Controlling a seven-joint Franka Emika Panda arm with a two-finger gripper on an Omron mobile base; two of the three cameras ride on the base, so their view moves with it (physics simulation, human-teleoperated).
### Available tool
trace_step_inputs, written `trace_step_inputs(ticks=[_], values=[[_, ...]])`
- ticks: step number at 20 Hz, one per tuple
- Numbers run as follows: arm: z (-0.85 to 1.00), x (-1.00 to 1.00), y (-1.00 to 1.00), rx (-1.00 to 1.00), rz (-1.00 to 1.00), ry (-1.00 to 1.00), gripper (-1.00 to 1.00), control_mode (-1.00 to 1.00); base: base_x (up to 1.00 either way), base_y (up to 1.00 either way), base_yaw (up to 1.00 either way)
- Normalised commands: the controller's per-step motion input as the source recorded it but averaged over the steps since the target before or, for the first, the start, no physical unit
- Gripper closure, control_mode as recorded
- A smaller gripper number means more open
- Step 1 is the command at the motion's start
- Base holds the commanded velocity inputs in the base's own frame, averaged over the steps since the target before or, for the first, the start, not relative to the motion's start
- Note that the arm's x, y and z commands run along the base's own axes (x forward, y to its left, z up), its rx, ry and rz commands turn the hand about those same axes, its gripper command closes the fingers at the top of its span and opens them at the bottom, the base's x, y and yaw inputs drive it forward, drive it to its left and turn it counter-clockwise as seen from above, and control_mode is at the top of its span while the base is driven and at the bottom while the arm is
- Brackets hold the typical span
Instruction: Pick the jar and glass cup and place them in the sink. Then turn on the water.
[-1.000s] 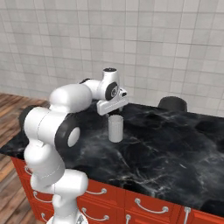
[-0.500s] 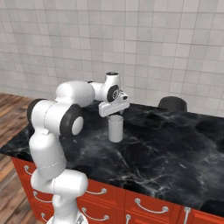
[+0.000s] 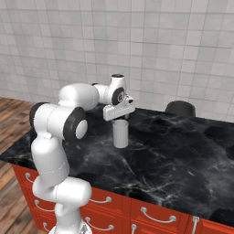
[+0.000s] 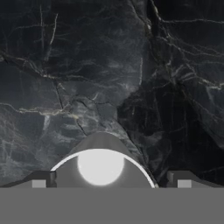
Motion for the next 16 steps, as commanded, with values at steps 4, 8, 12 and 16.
trace_step_inputs(ticks=[4, 8, 12, 16], values=[[0.00, -0.65, 0.09, 0.00, -0.01, -0.16, -1.00, -1.00, 0.00, 0.00, 0.00], [-0.02, -0.60, 0.11, 0.00, 0.00, -0.11, -1.00, -1.00, 0.00, 0.00, 0.00], [-0.33, -0.08, 0.18, -0.05, 0.00, -0.01, -1.00, -1.00, 0.00, 0.00, 0.00], [-0.30, 0.11, 0.12, -0.04, 0.00, 0.00, -1.00, -1.00, 0.00, 0.00, 0.00]])
